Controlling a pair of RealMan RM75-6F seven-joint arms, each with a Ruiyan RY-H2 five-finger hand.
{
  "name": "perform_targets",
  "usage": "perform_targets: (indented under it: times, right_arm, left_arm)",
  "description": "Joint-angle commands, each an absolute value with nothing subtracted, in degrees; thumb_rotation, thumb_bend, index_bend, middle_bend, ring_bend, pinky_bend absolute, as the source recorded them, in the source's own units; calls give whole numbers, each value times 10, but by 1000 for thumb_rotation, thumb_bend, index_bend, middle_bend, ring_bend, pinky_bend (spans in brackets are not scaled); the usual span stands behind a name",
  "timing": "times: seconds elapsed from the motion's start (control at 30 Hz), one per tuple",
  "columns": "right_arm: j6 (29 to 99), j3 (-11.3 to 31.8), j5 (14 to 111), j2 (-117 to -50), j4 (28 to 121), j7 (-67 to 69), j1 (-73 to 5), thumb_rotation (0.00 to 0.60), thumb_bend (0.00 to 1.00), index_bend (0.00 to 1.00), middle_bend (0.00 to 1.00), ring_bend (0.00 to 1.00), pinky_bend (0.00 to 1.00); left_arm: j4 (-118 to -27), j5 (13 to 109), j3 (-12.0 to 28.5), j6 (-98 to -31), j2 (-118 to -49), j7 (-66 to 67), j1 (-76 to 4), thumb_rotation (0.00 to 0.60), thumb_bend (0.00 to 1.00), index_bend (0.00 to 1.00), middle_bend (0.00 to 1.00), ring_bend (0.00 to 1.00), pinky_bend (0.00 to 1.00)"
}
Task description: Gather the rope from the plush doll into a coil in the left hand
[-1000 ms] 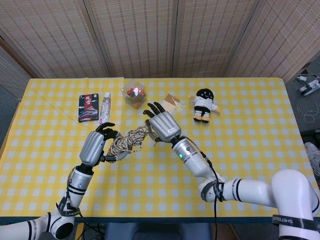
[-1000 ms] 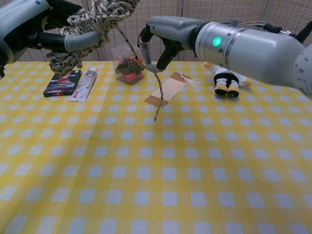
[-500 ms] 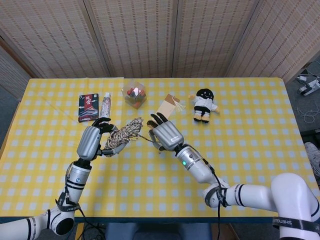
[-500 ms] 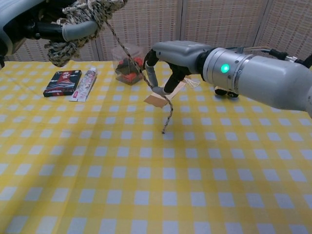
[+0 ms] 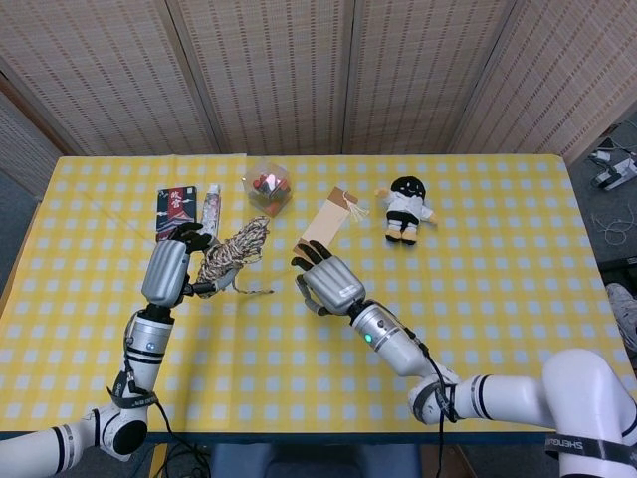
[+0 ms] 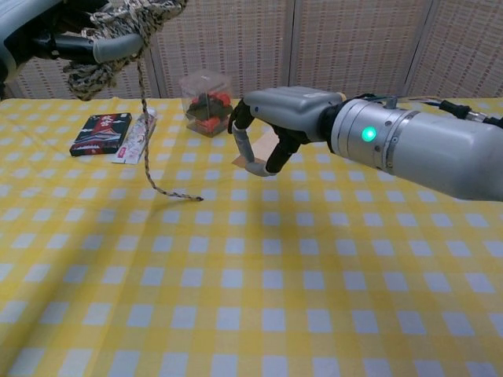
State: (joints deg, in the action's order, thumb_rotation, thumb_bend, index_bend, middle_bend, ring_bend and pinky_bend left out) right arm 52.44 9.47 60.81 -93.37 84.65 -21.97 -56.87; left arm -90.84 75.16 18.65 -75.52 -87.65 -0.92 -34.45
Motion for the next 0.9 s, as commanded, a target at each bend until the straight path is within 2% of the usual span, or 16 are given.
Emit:
perform_targets:
  times: [0.03, 0.1, 0.27, 0.33, 0.73, 0.9]
  right_arm:
    - [531, 94, 615, -924, 859, -216, -561, 600, 448, 635, 202, 0, 0]
    - [537, 94, 617, -907, 878, -210, -551, 600, 433, 590, 169, 0, 0]
    - [561, 84, 624, -850, 933, -207, -518, 600, 364, 325, 114, 0, 0]
    - [575, 76, 633, -828, 952, -204, -502, 600, 356, 287, 111, 0, 0]
    - [734, 6, 737, -706, 1019, -174, -354, 600, 362, 244, 114, 0, 0]
    - [796, -22, 781, -673, 1016, -147, -292, 600, 374, 244, 147, 0, 54]
  left_arm:
    - [-903, 749, 188, -755, -874, -6, -344, 401, 229, 738, 747, 533, 229]
    - [-899, 749, 188, -756, -870, -2, -343, 403, 229, 738, 747, 533, 229]
    - [-891, 753, 182, -758, -863, 10, -341, 401, 229, 738, 747, 533, 229]
    - [-888, 755, 180, -759, -860, 15, -340, 401, 229, 738, 747, 533, 229]
    - [-881, 759, 169, -764, -838, 55, -332, 397, 229, 737, 747, 533, 229]
    - [-888, 752, 166, -763, -825, 68, -326, 397, 229, 738, 747, 532, 229]
